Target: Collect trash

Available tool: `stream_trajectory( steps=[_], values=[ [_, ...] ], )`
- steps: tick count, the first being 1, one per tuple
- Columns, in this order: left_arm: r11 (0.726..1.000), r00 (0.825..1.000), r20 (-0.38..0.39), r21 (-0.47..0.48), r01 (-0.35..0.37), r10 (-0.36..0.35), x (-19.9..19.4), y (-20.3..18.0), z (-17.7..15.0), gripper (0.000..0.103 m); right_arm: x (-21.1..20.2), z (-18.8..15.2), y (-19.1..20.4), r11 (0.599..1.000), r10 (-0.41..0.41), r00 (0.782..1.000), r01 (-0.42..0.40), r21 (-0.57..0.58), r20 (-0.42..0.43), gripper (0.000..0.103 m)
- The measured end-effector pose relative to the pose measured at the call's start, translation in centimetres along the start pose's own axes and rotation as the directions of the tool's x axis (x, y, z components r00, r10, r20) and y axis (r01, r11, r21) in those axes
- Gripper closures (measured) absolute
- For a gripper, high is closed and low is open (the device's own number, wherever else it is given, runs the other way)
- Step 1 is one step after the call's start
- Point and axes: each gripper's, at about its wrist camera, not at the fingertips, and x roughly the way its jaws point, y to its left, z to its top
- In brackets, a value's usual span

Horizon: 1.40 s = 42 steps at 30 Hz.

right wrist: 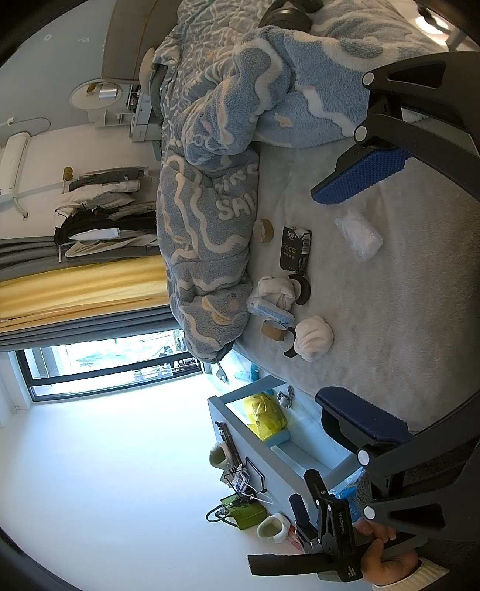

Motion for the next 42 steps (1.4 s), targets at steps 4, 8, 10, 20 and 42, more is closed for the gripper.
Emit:
stream_trajectory(
  steps=[4,8,10,20,42],
  values=[
    [1.000,1.000,0.000,0.000,0.000,0.000,0.04,0.11,0.00,0.003,0.00,-0.01,-0.02,1.000,0.000,1.000,0.000,-0.001,0.000,0.003],
    [1.000,1.000,0.000,0.001,0.000,0.000,0.06,0.09,0.00,0.003,0.01,-0.03,-0.01,1.000,0.000,1.000,0.000,0.000,0.000,0.003],
    [1.000,1.000,0.001,0.003,0.000,0.000,0.05,0.04,-0.01,0.003,0.00,-0.03,0.01,1.000,0.000,1.000,0.000,0.000,0.000,0.003],
    [1.000,1.000,-0.001,-0.003,0.001,-0.001,0.01,0.30,0.02,0.003,0.02,-0.06,0.03,1.000,0.000,1.000,0.000,-0.001,0.000,0.003],
    [1.000,1.000,0.000,0.002,-0.001,0.001,0.04,0.08,0.00,0.003,0.07,-0.09,0.08,1.000,0.000,1.000,0.000,-0.001,0.000,0.003]
  ],
)
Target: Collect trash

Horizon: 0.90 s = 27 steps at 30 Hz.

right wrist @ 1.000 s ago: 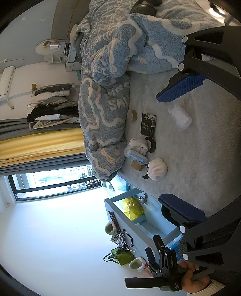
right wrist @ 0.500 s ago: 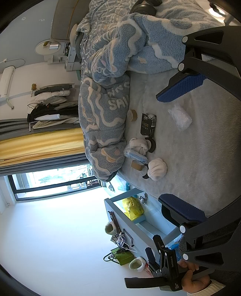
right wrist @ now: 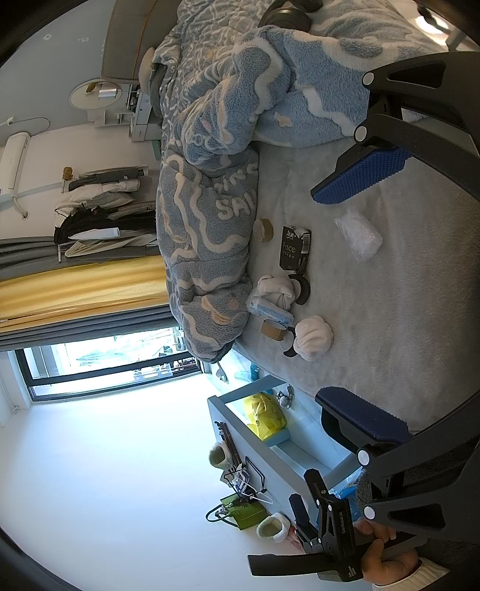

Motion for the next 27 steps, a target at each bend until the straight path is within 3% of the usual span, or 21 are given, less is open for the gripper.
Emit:
stream_trajectory(
  steps=[13,18,27],
  values=[
    [1.000,1.000,0.000,-0.004,-0.002,0.002,0.0,0.0,0.0,0.003,0.0,0.0,-0.2,1.000,0.002,1.000,-0.002,0.004,-0.002,0.003],
    [1.000,1.000,-0.007,0.016,-0.027,0.028,-0.1,-0.6,0.4,0.003,0.4,0.4,0.0,1.000,-0.023,0.998,0.024,0.009,-0.058,0.003],
    [0.997,0.997,-0.021,0.005,0.075,-0.075,0.5,-0.6,1.6,0.004,1.9,0.1,-1.1,0.998,-0.040,0.993,0.045,0.038,-0.113,0.003]
  ],
)
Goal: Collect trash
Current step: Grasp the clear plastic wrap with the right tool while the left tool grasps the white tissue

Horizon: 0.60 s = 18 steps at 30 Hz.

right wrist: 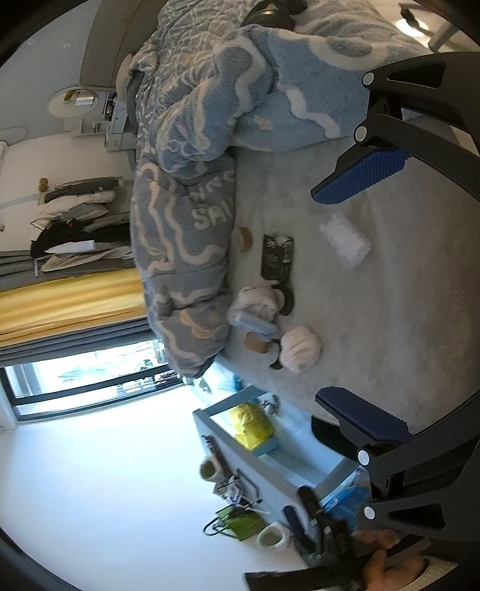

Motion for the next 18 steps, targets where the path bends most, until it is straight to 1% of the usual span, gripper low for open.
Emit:
stream_trajectory(
  steps=[2,4,6,8,9,11,12,15,18],
  values=[
    [1.000,1.000,0.000,0.018,0.024,-0.024,0.3,-0.2,0.3,0.004,0.7,-0.4,-0.1,1.000,-0.011,1.000,0.011,-0.002,-0.023,0.003],
    [0.999,0.999,-0.008,0.036,0.035,-0.034,0.8,-0.5,0.4,0.004,1.4,-0.7,-0.2,1.000,-0.021,0.999,0.021,-0.006,-0.033,0.003],
    [0.997,0.997,-0.021,0.028,0.071,-0.070,1.2,-0.5,0.5,0.004,2.2,-1.1,-0.1,0.998,-0.054,0.998,0.053,-0.030,-0.038,0.003],
    [0.994,0.994,-0.031,0.022,0.107,-0.106,1.8,-0.5,0.5,0.005,3.4,-1.6,-0.7,0.998,-0.066,0.996,0.065,-0.022,-0.052,0.003],
    [0.993,0.992,-0.038,0.027,0.118,-0.117,2.0,-0.6,0.6,0.005,4.0,-1.9,-1.2,0.998,-0.062,0.996,0.062,-0.010,-0.067,0.004],
    [0.988,0.989,-0.048,0.044,0.145,-0.143,2.6,-0.9,0.7,0.005,5.0,-2.4,-1.9,0.998,-0.068,0.994,0.069,0.004,-0.089,0.009],
    [0.987,0.987,-0.049,0.052,0.154,-0.151,2.9,-1.0,0.8,0.006,5.4,-2.6,-2.3,0.997,-0.072,0.992,0.074,0.010,-0.100,0.012],
    [0.979,0.979,-0.064,0.054,0.197,-0.193,3.8,-1.5,1.2,0.020,6.6,-3.1,-3.1,0.997,-0.068,0.990,0.073,0.033,-0.123,0.017],
    [0.973,0.973,-0.073,0.058,0.223,-0.219,4.7,-2.0,1.6,0.021,8.0,-3.5,-3.3,0.997,-0.064,0.987,0.069,0.027,-0.145,0.017]
  ],
)
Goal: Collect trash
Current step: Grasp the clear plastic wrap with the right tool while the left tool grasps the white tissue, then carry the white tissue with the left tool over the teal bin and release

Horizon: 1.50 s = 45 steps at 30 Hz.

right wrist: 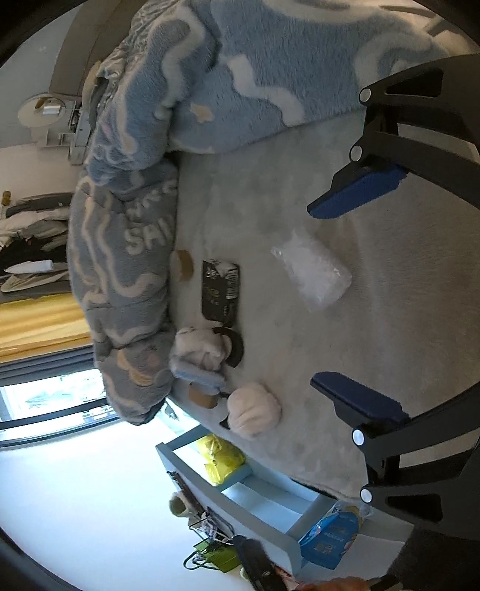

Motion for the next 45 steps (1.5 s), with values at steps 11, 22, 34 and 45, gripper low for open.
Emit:
stream_trajectory(
  steps=[11,22,34,45],
  values=[
    [0.998,0.994,-0.098,0.050,0.044,-0.039,5.4,-1.6,-0.2,0.034,5.1,-0.3,-1.0,0.999,-0.031,0.997,0.030,-0.014,-0.075,0.044],
    [0.999,0.991,-0.123,-0.014,0.052,-0.053,9.6,-2.5,0.3,0.034,5.5,0.2,-2.6,1.000,0.006,0.997,-0.007,-0.012,-0.080,0.071],
    [0.991,0.986,-0.142,-0.106,0.077,-0.092,13.3,-2.9,-0.1,0.056,3.5,2.2,-1.9,0.995,0.099,0.995,-0.099,0.004,-0.011,0.072],
    [0.983,0.986,-0.098,-0.138,0.120,-0.134,11.4,-1.7,0.5,0.065,3.9,3.5,1.3,0.991,0.131,0.991,-0.131,-0.020,-0.006,0.072]
  ],
)
